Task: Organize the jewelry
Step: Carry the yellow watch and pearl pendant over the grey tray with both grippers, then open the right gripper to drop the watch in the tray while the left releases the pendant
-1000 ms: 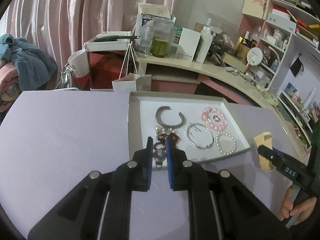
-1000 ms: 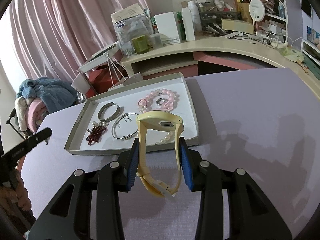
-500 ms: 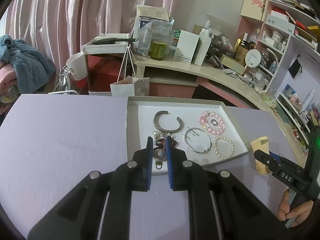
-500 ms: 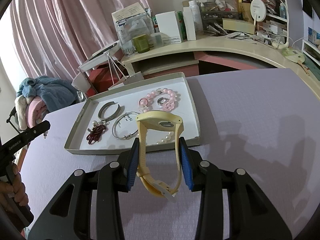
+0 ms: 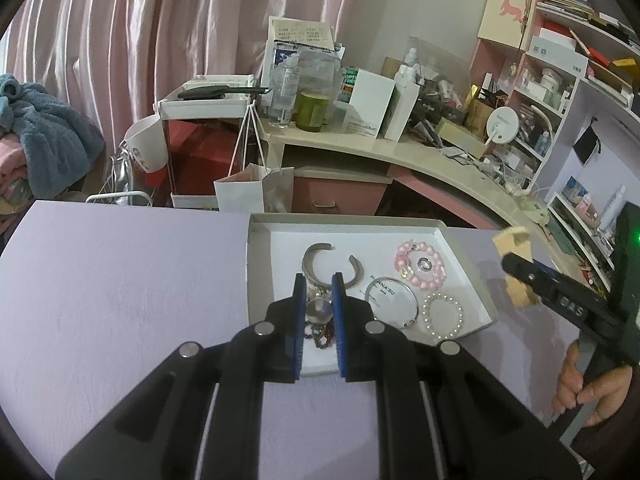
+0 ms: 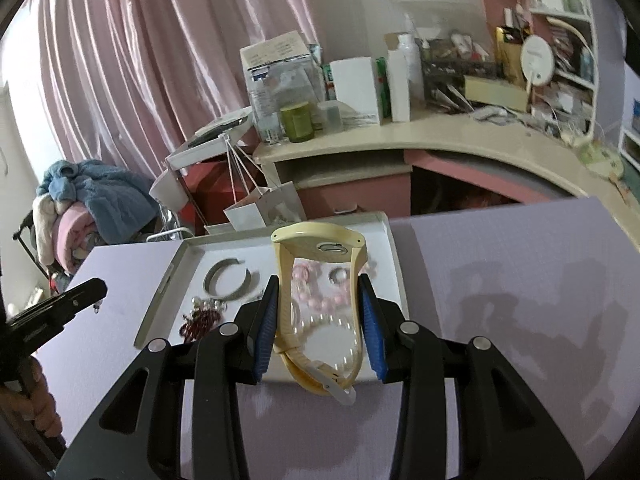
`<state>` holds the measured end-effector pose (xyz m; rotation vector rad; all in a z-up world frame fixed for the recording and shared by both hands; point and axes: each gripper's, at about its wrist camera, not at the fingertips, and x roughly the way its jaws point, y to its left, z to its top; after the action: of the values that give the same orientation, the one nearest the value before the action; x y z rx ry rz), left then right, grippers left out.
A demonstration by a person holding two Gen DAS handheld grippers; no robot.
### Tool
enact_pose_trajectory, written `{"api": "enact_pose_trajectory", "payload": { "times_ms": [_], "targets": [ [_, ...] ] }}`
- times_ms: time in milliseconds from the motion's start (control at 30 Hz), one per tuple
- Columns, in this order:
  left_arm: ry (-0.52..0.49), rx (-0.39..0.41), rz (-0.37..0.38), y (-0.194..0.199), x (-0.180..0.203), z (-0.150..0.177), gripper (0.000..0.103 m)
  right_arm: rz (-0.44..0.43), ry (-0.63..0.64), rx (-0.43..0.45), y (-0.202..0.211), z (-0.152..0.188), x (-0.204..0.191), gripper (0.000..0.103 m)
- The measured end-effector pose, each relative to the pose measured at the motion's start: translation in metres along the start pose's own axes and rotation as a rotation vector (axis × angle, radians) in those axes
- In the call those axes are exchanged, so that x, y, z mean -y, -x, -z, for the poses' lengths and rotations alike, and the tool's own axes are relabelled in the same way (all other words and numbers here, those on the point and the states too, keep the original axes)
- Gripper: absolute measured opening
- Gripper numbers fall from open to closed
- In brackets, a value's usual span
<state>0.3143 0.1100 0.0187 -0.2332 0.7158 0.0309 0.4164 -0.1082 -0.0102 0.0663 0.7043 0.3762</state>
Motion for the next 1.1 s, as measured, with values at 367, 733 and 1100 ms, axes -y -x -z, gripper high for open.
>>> {"api": "enact_pose_trajectory", "payload": {
  "times_ms": [367, 733, 1100],
  "targets": [
    [0.002, 0.022, -0.001, -0.015, -0.007, -0.028, 0.013, 0.022, 0.033, -0.148, -0.071, 0.005, -0.013, 0.039],
    [0.005, 0.014, -0.001, -0.029, -0.008, -0.033, 0.013, 0.022, 0.024, -0.117, -0.072, 0.007, -0.015, 0.074],
    [-0.004, -0.011, 0.018, -0.045, 0.003, -0.029, 0.013, 0.024, -0.106, -0.088, -0.049, 0.007, 0.014, 0.074]
  ]
}}
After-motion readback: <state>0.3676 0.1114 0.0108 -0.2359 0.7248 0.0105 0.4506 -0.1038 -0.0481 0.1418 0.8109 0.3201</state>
